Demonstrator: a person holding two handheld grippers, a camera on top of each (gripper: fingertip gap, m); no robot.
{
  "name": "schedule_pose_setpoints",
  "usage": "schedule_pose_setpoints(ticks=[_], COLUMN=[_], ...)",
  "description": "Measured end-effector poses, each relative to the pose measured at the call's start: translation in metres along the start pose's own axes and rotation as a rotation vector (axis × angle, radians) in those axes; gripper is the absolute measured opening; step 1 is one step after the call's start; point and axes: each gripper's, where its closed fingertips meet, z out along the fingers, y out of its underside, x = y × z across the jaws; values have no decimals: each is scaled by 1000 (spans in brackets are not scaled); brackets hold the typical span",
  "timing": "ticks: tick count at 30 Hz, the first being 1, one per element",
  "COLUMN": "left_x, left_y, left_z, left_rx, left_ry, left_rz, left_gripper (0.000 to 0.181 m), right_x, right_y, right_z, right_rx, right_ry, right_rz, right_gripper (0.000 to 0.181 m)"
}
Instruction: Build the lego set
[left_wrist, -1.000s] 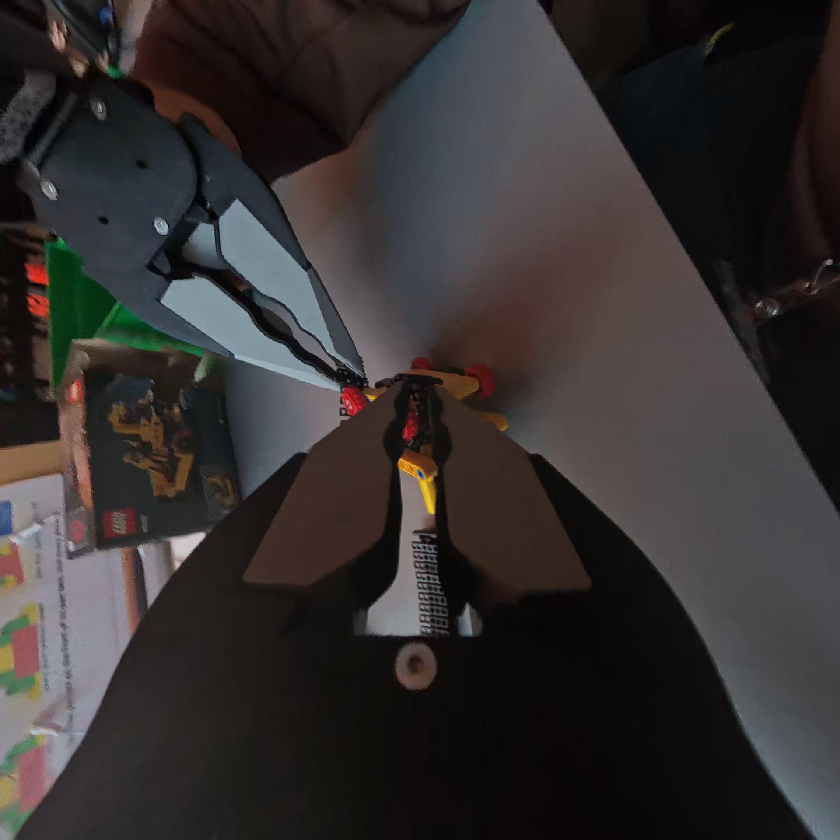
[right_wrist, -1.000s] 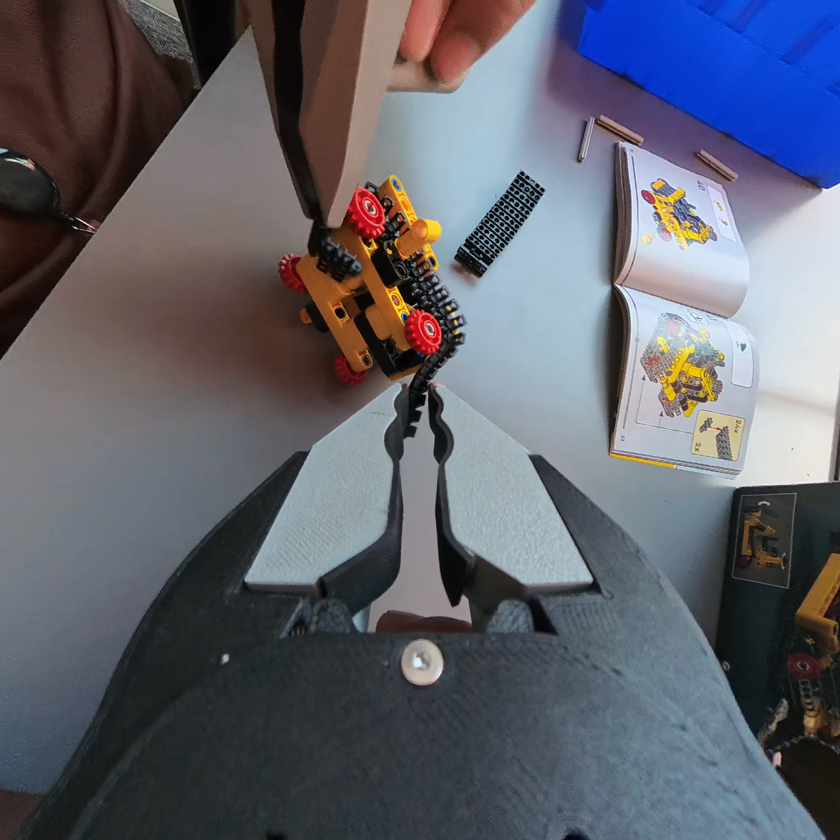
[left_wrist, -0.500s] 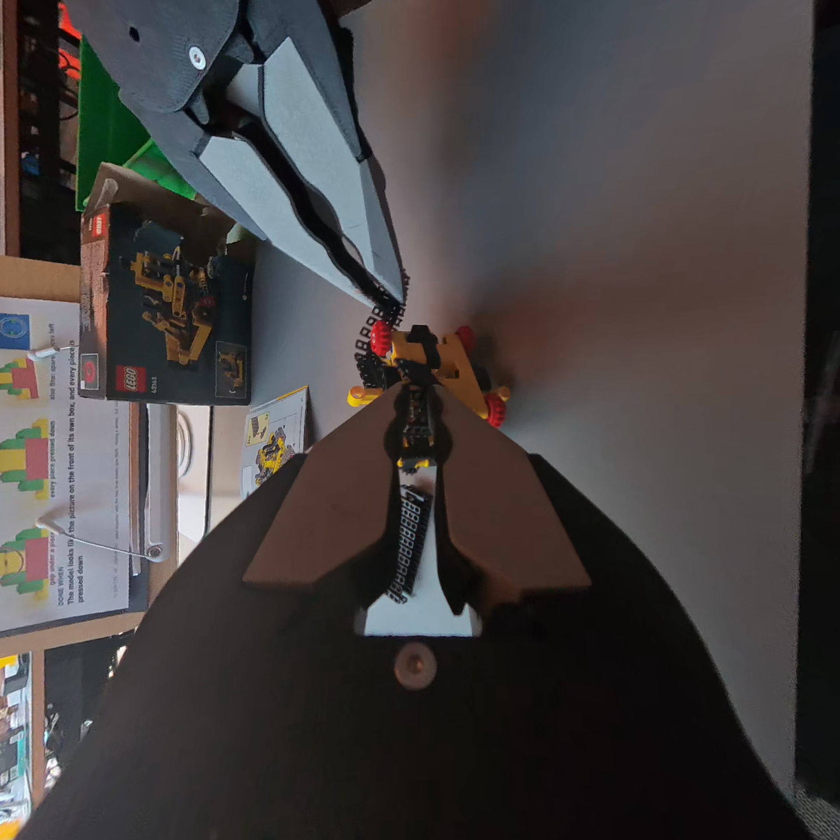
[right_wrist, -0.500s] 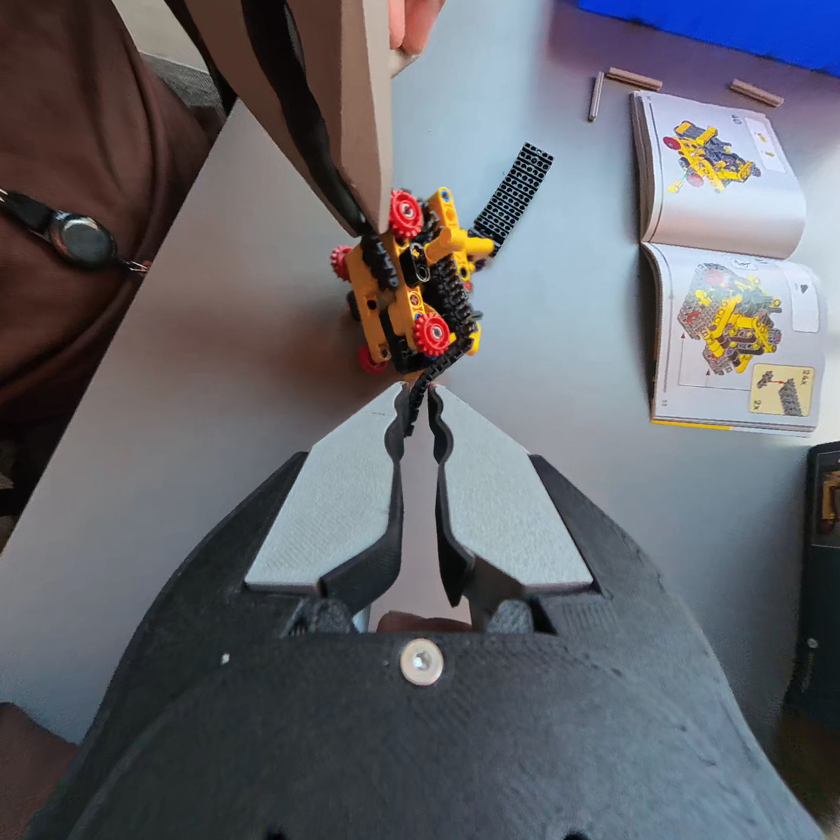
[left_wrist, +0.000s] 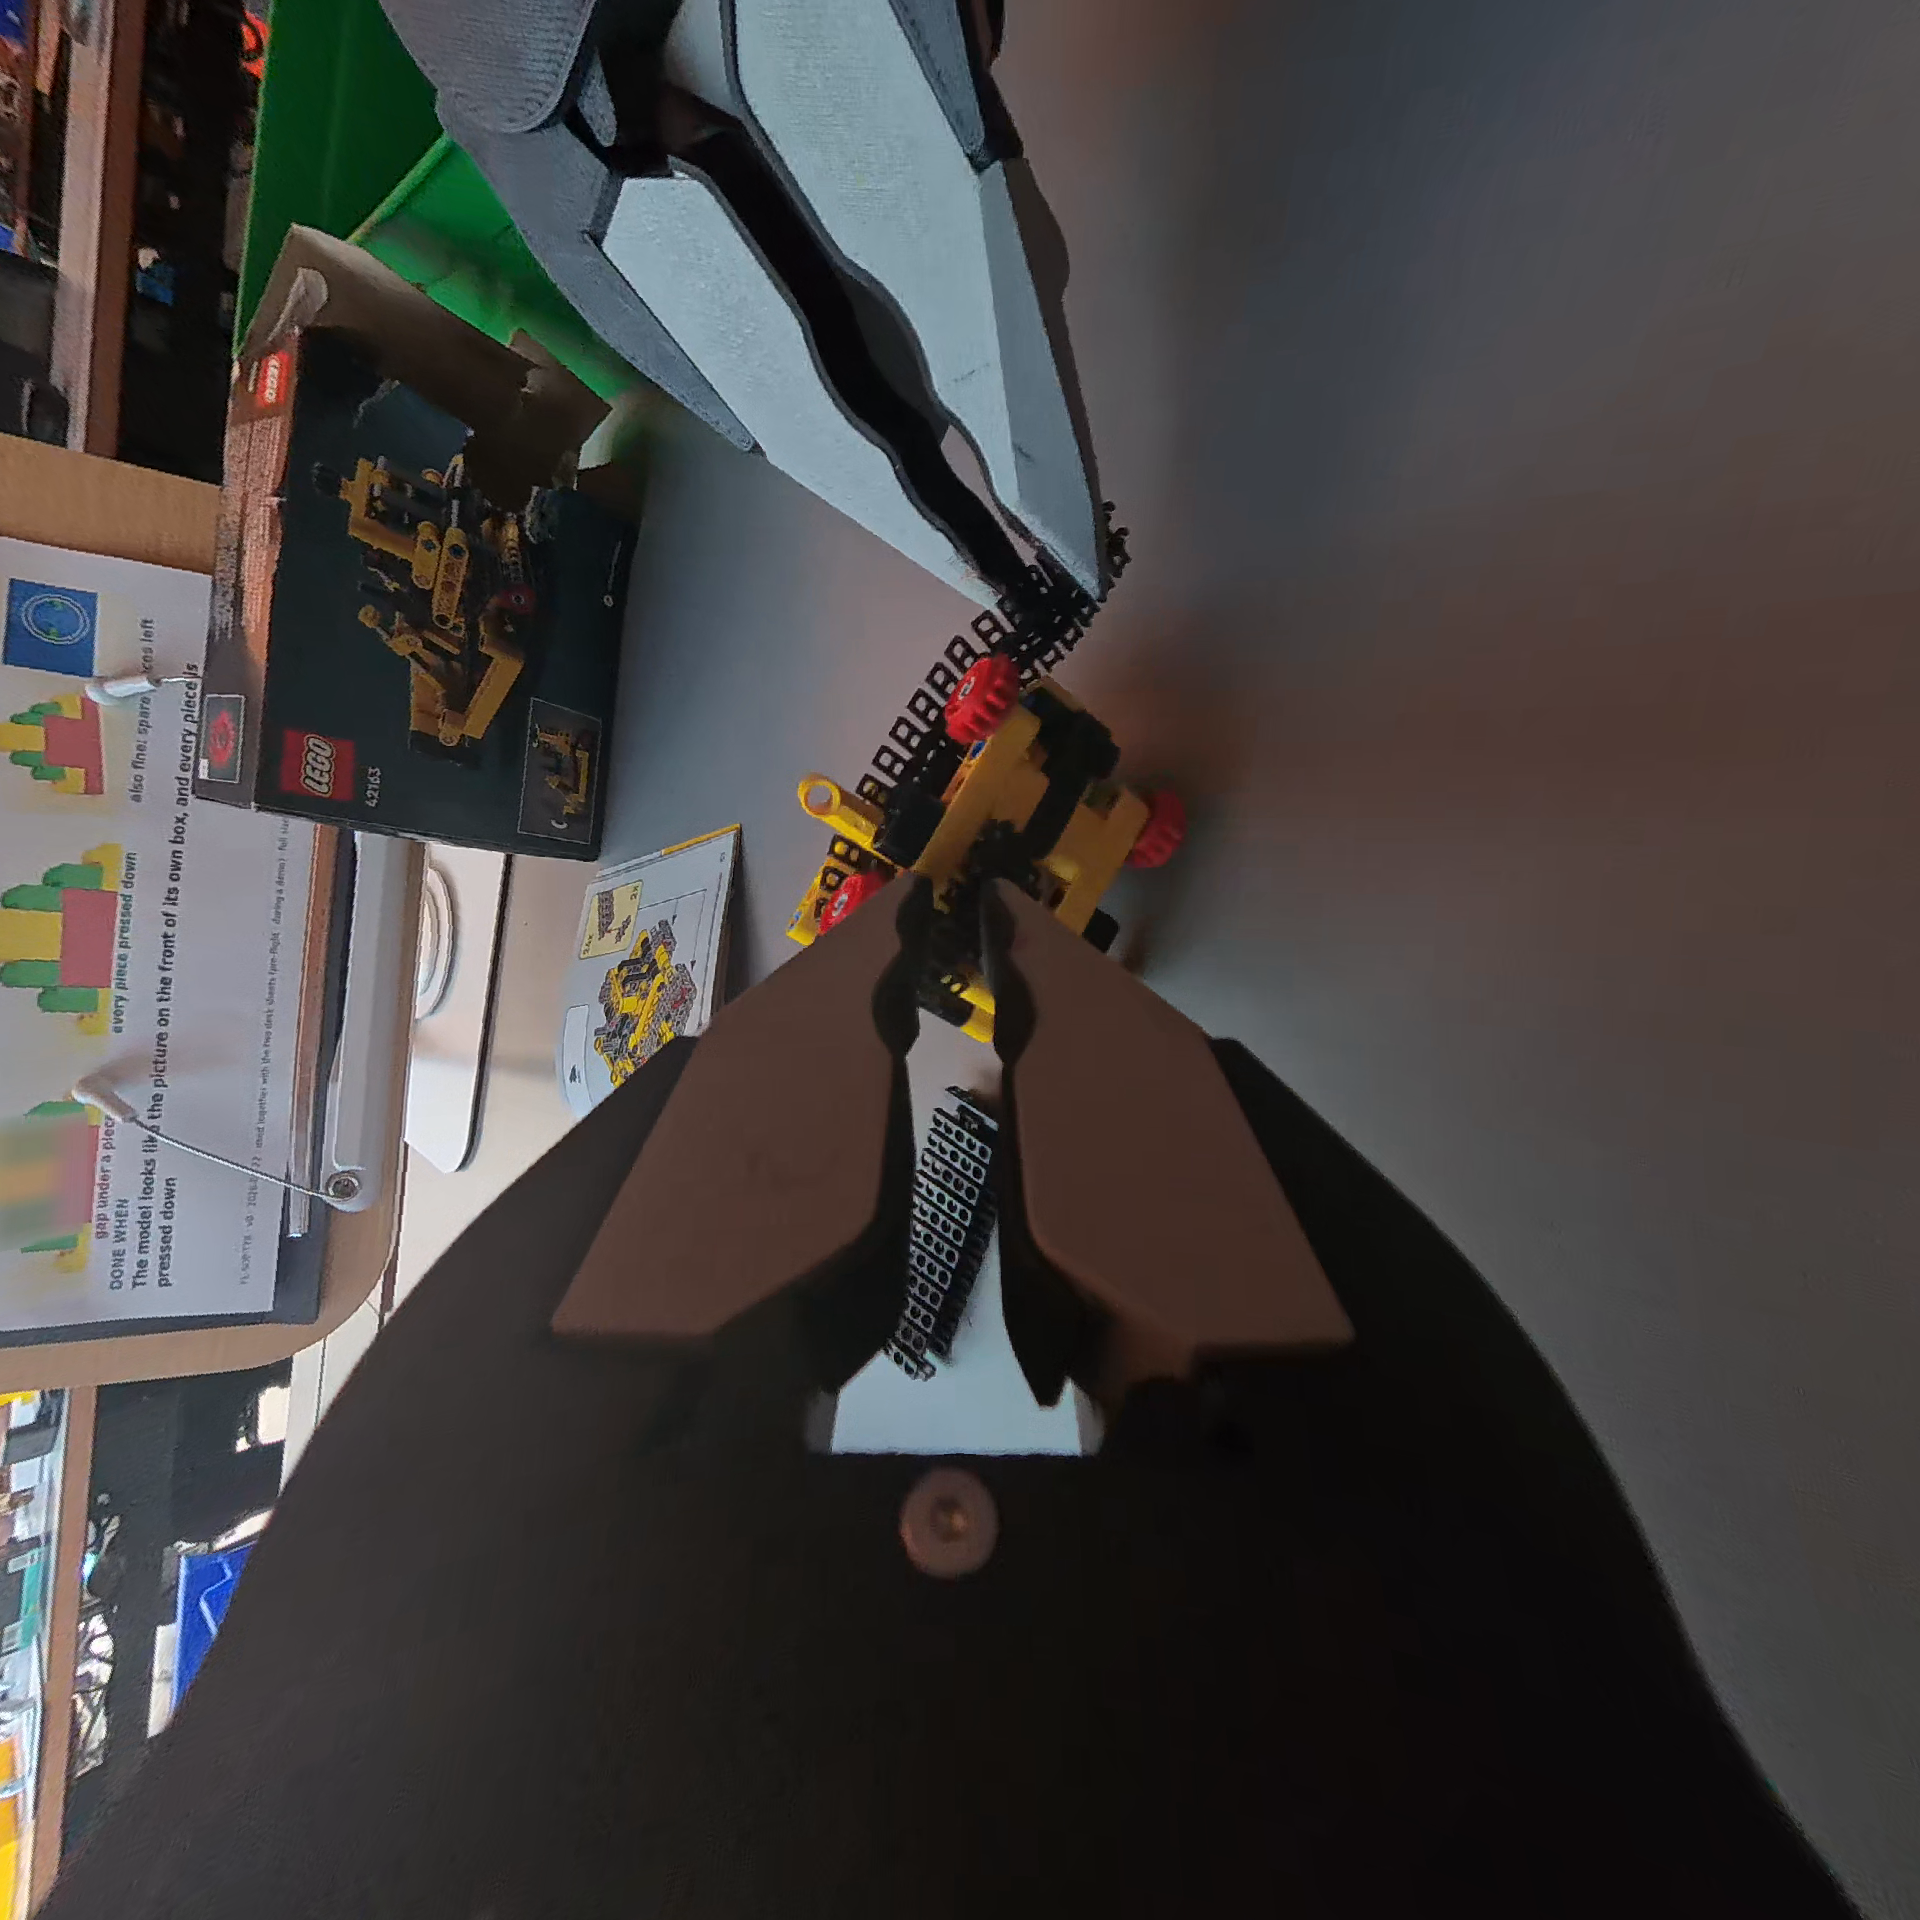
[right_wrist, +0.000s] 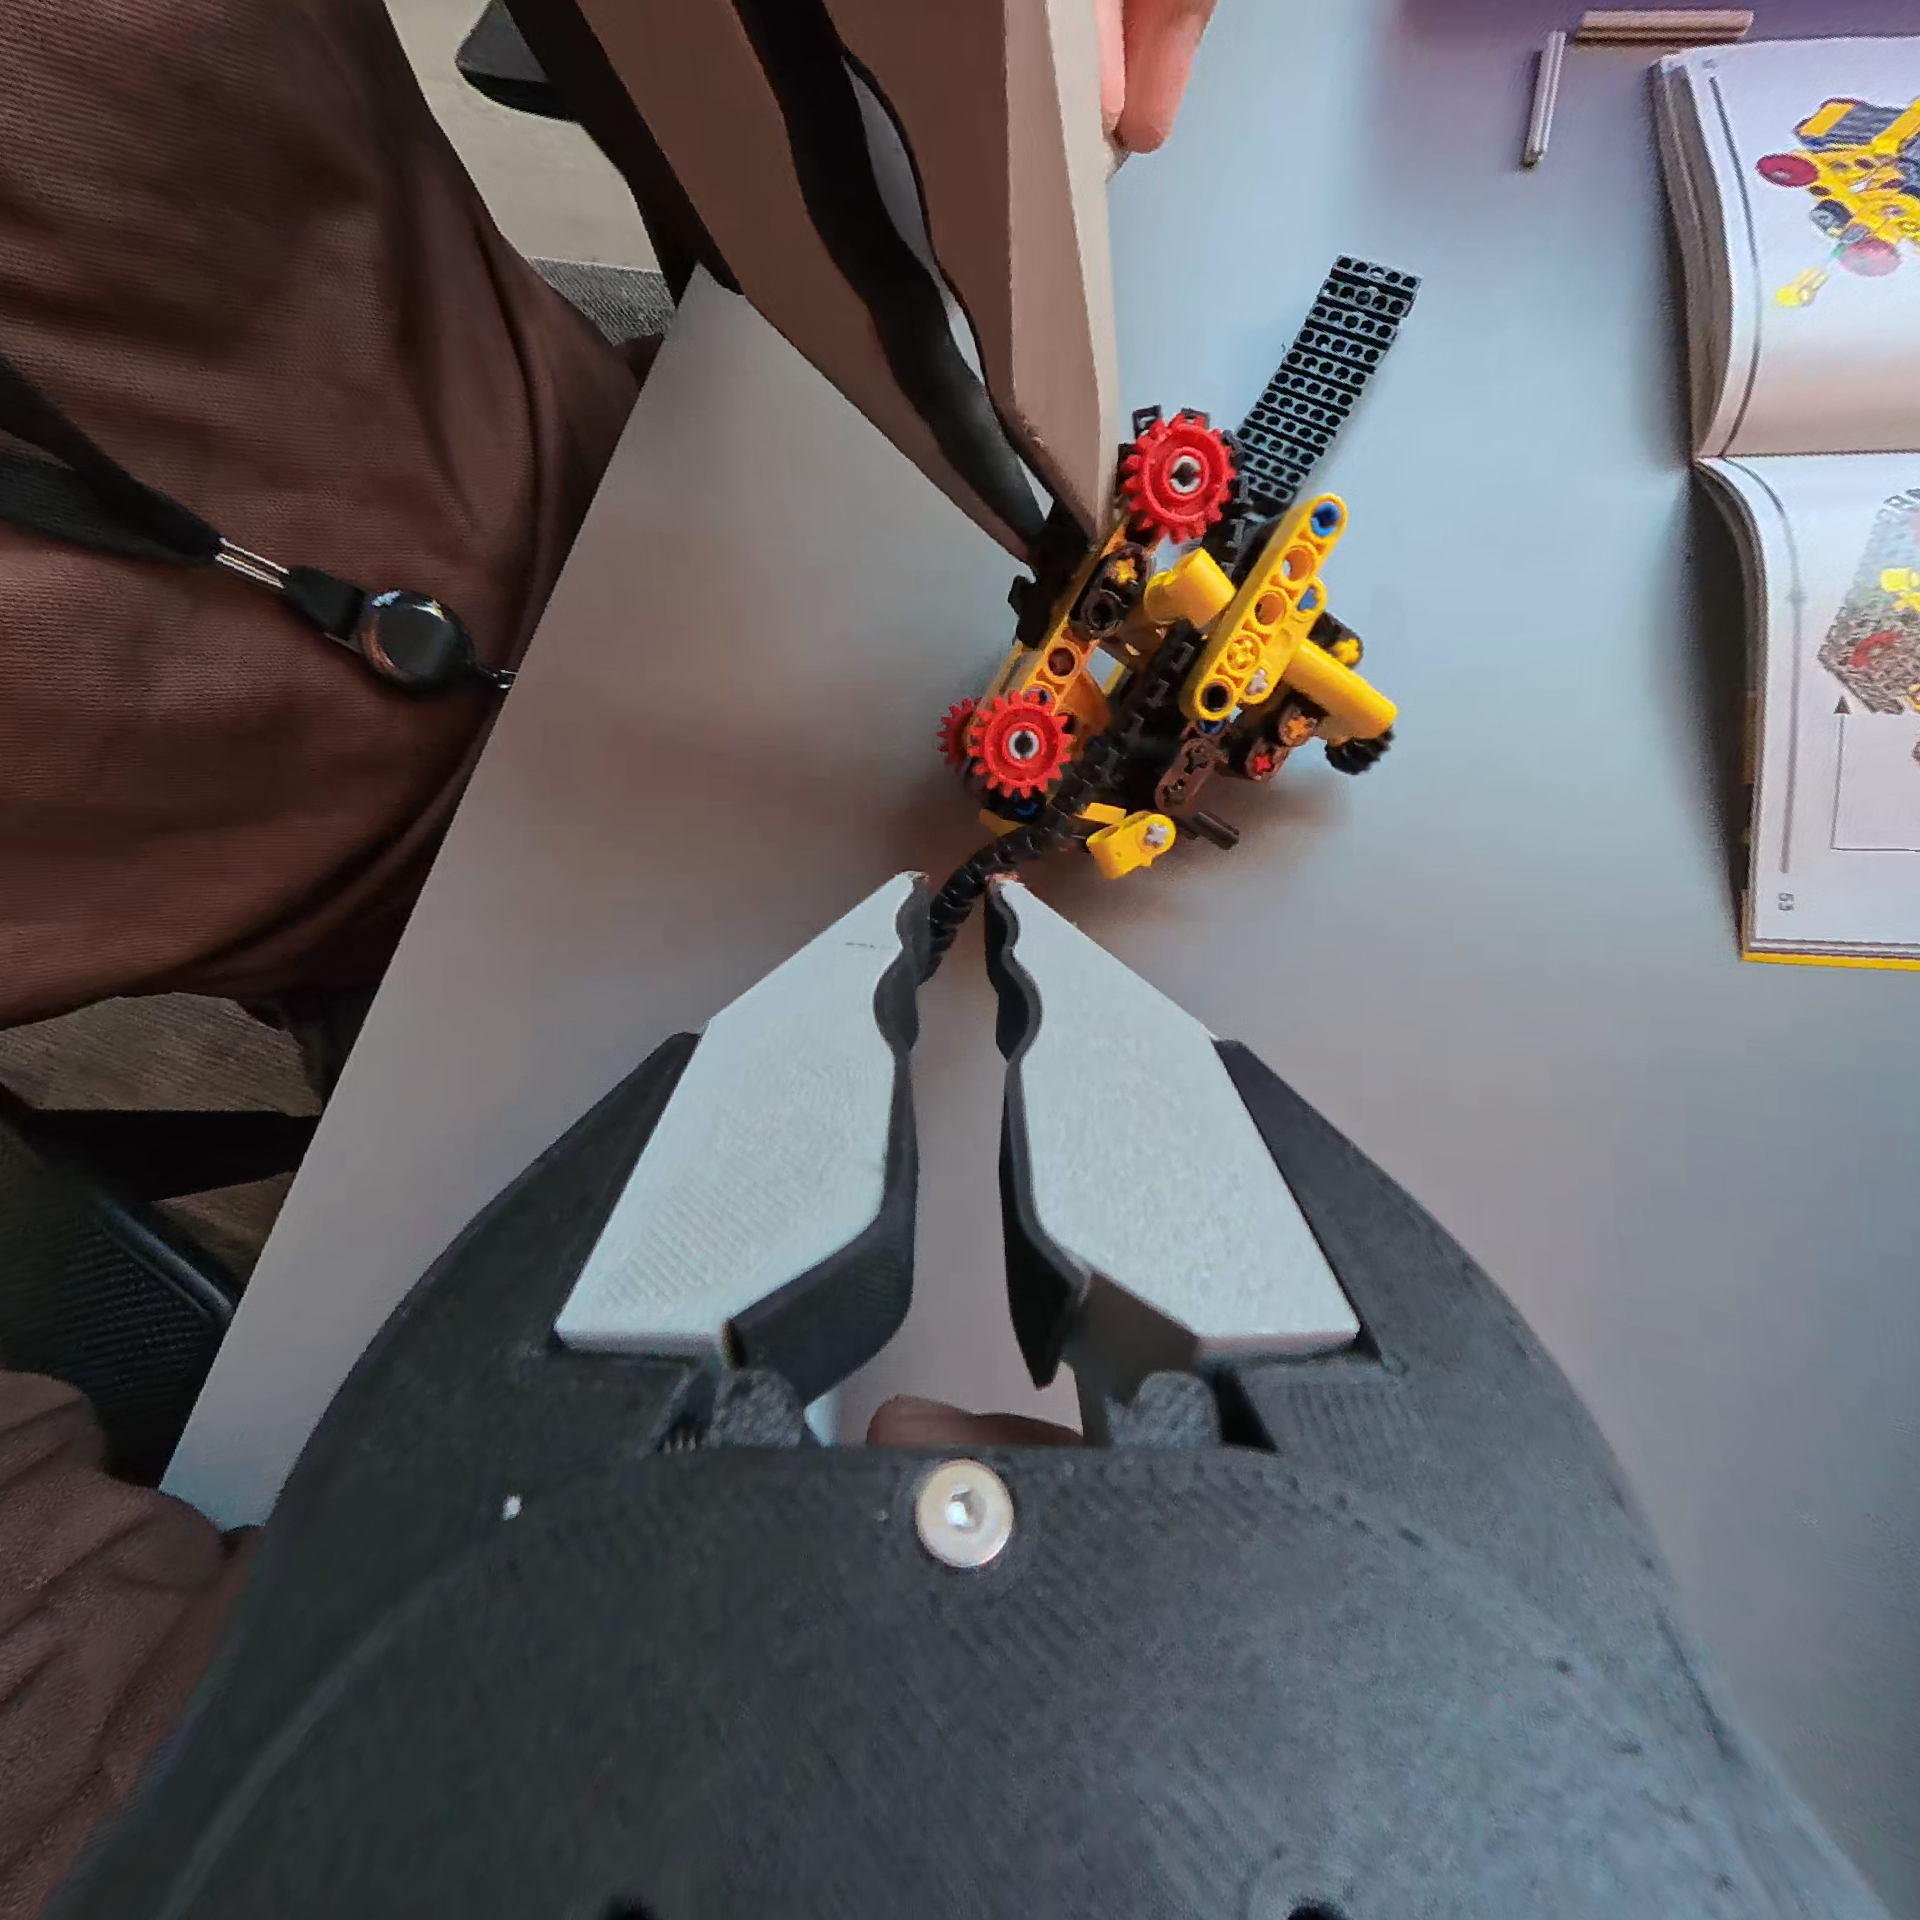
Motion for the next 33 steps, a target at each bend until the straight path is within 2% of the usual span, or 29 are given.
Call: schedule_pose_setpoints(ticks=[12, 20, 26, 33], left_x=[3, 0, 0, -7], left_y=[-1, -1, -4, -4], left_z=[-2, 2, 7, 8], left_rx=[45, 30, 24, 25], left_ry=[7, 59, 164, 169], left_rz=[82, 73, 64, 123], left_gripper=[2, 1, 1, 1], right_x=[-14, -18, -14, -15], right_y=[2, 6, 8, 8], right_z=[4, 6, 5, 4], right_rx=[9, 13, 20, 14], right_ry=[-113, -99, -140, -135], right_rz=[34, -12, 79, 63], right_gripper=[13, 12, 12, 11])
